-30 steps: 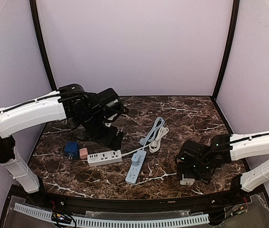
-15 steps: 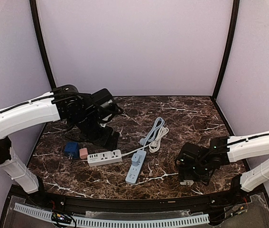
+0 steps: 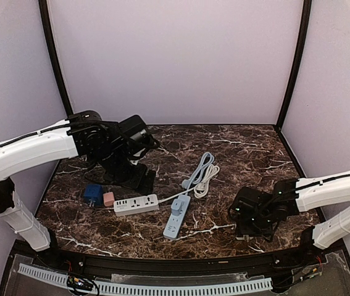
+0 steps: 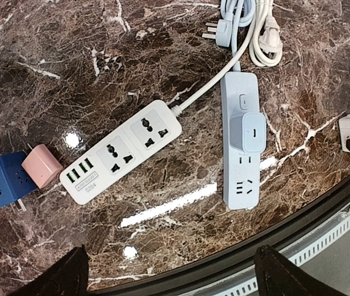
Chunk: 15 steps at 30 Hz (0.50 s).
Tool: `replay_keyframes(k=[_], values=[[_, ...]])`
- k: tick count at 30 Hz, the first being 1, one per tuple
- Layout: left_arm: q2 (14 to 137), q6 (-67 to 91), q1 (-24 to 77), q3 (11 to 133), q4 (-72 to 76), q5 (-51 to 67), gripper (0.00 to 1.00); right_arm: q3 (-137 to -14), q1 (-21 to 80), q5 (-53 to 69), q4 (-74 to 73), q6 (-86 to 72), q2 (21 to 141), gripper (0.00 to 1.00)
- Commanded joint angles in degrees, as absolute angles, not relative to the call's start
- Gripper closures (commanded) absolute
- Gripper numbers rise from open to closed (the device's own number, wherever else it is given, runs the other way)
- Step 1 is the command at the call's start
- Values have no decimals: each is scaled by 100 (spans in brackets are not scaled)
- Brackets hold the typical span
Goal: Insert the plug
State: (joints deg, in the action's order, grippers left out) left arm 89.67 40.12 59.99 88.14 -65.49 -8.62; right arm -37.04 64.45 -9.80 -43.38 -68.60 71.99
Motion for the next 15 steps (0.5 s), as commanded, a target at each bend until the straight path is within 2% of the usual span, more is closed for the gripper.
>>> replay_keyframes(k=[1, 6, 15], values=[[8769, 4154, 5977, 8745, -6558, -900, 6, -3655, 6396, -977, -4412, -6773, 7084, 41], [8668, 4237, 5979, 8682, -6549, -933, 6, -3723, 6399, -1072, -4502, -6586, 6775, 49], [8584, 4222, 5937, 9017, -6826, -982, 5, -4375, 6402, -1473, -4402, -5677, 6276, 48]])
